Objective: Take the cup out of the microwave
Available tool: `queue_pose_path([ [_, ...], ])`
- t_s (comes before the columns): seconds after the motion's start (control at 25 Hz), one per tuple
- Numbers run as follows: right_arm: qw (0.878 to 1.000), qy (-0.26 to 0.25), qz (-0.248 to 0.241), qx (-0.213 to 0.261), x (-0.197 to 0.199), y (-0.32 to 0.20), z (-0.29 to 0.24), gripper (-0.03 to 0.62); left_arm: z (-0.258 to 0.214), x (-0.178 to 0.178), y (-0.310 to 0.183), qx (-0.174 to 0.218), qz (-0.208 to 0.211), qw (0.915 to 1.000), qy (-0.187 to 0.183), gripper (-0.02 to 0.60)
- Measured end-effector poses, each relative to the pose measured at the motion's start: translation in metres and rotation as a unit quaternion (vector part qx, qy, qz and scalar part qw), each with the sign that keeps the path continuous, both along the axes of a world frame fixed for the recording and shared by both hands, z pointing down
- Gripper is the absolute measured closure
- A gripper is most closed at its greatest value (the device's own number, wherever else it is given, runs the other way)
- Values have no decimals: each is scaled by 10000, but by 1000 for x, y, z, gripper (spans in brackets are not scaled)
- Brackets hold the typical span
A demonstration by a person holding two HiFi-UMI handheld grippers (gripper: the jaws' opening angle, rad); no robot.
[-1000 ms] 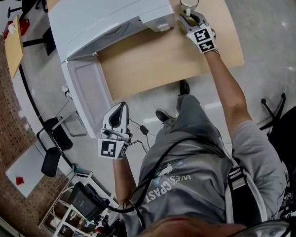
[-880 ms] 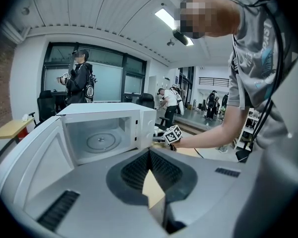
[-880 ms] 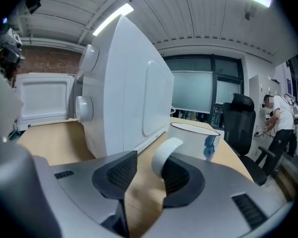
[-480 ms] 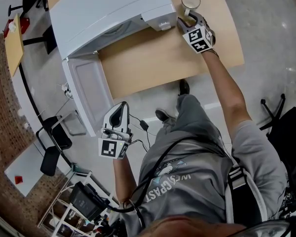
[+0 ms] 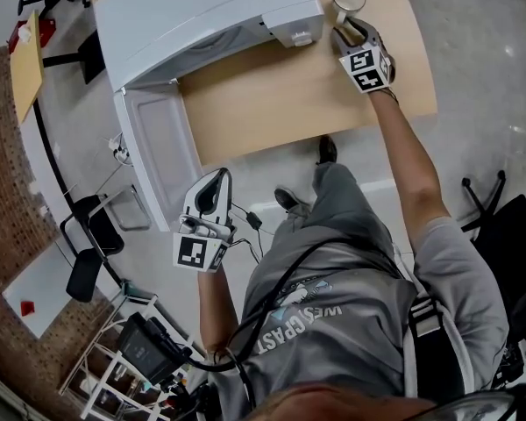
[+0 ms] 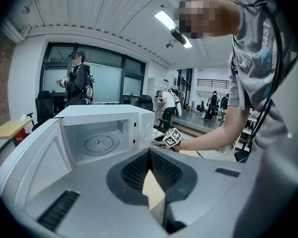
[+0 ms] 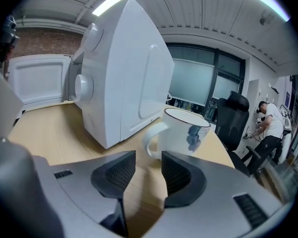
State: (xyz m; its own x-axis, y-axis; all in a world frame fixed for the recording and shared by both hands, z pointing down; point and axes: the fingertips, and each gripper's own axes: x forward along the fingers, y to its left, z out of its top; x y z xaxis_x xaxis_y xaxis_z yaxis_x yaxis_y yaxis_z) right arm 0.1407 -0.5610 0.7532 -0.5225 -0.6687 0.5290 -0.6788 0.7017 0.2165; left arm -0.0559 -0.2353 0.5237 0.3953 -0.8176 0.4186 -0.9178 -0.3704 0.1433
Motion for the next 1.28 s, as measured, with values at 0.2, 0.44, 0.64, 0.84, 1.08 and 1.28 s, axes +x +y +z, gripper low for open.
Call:
queue_pose_path([
  [0.2,9999,-14,113,-107,9,8,2,448,1,-1,8,-28,111,9999,-87,538],
  [0.44,9995,-28,193,-254,26,25,16,448,1,9,12,57,182,9998,-74,538],
  [0.64,9986,-135,307,-412,27,36,24,448,0,8,19,239,245,9994,-108,538],
  [0.84,9965,-136,547,-624,28,76,15,448,-26,-2,45,501,275,9983,-78,538],
  [1.08,9965,-203,450,-674,20,120,2,448,-37,-11,69,800,255,9965,10,538],
  [1.28,9967,-507,409,-482,11,140,-25,448,-33,-16,81,1012,325,9943,21,538],
])
